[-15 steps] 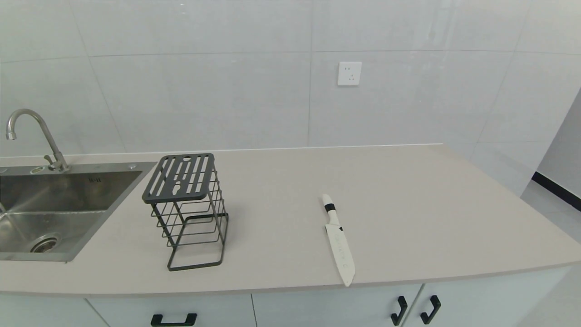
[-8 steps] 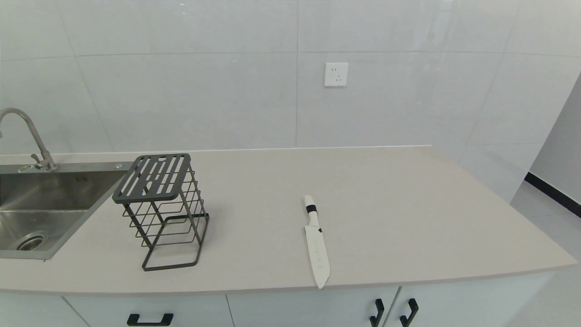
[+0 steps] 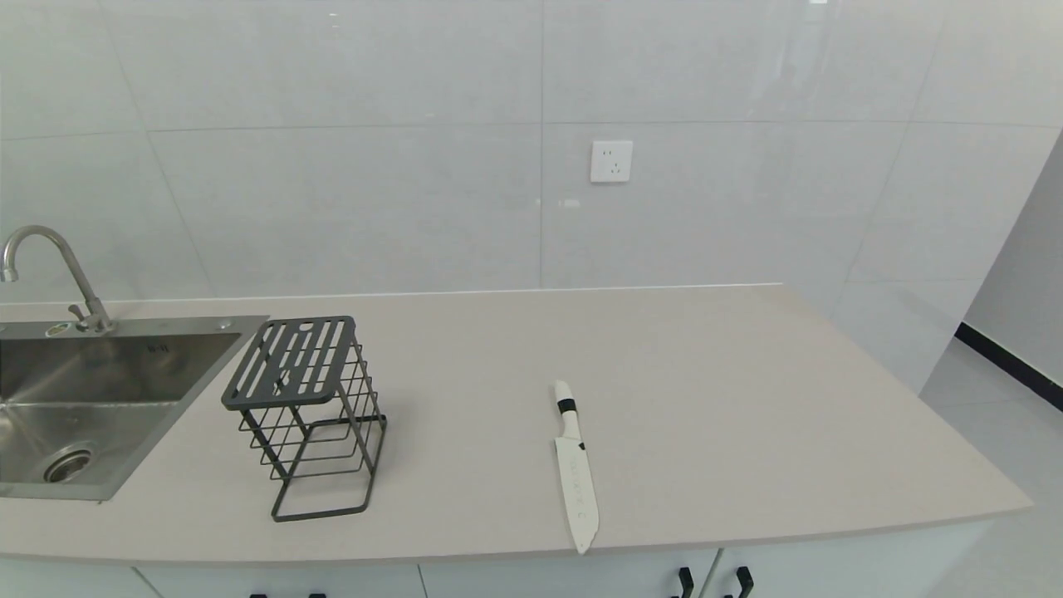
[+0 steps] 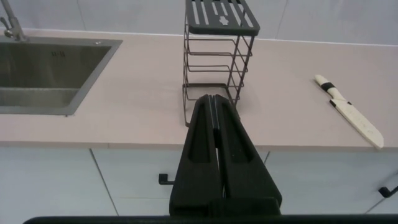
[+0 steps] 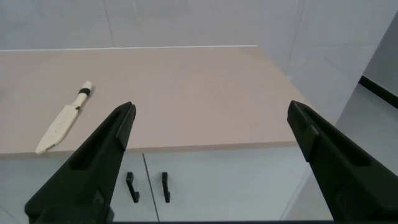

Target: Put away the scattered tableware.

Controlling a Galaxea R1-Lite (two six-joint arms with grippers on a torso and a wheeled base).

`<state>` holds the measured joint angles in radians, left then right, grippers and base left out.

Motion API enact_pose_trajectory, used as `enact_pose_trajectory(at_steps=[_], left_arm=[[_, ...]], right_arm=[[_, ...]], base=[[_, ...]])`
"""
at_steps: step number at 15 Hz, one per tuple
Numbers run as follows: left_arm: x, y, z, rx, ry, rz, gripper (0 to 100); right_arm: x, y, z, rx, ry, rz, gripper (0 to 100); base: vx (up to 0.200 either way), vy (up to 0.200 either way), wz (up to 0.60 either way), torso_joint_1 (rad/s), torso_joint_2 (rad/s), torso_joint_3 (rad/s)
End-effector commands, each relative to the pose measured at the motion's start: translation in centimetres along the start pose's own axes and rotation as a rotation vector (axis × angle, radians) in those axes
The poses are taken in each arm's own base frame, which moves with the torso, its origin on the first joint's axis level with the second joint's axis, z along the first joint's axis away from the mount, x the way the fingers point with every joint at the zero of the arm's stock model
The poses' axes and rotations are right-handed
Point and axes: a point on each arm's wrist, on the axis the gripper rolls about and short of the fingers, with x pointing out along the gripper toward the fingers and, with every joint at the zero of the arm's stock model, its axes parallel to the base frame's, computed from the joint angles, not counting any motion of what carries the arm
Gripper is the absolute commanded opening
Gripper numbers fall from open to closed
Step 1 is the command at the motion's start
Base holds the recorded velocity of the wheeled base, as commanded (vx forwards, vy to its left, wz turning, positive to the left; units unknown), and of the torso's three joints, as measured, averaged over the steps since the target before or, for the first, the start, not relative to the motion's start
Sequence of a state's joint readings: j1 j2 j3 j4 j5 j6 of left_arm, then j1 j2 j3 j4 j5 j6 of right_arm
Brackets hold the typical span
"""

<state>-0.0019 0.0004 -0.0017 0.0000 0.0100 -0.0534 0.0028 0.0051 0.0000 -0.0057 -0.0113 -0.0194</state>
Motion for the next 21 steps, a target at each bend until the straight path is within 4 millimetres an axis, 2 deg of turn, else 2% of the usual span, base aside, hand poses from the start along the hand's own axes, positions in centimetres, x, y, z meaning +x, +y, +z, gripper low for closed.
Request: enact_pose_trajectory(at_steps=[1, 2, 21], left_arm=[[0.00, 0.00, -0.02, 0.000, 0.001, 0.001, 0], [0.00, 0.00, -0.01, 0.000, 0.000, 0.001, 0], [0.00, 0.00, -0.01, 0.000, 0.000, 0.001, 0]], right_arm=[[0.00, -0.01, -0.01, -0.001, 0.001, 0.001, 100], [0.00, -0.01, -0.01, -0.001, 0.001, 0.001, 100], [0.00, -0.01, -0.01, -0.002, 0.001, 0.001, 100]], base=[[0.000, 0.200, 0.00, 0.041, -0.10, -0.066], [0.000, 0.200, 0.00, 0.012, -0.06, -0.022], [0.000, 0.000, 0.00, 0.000, 0.00, 0.000]])
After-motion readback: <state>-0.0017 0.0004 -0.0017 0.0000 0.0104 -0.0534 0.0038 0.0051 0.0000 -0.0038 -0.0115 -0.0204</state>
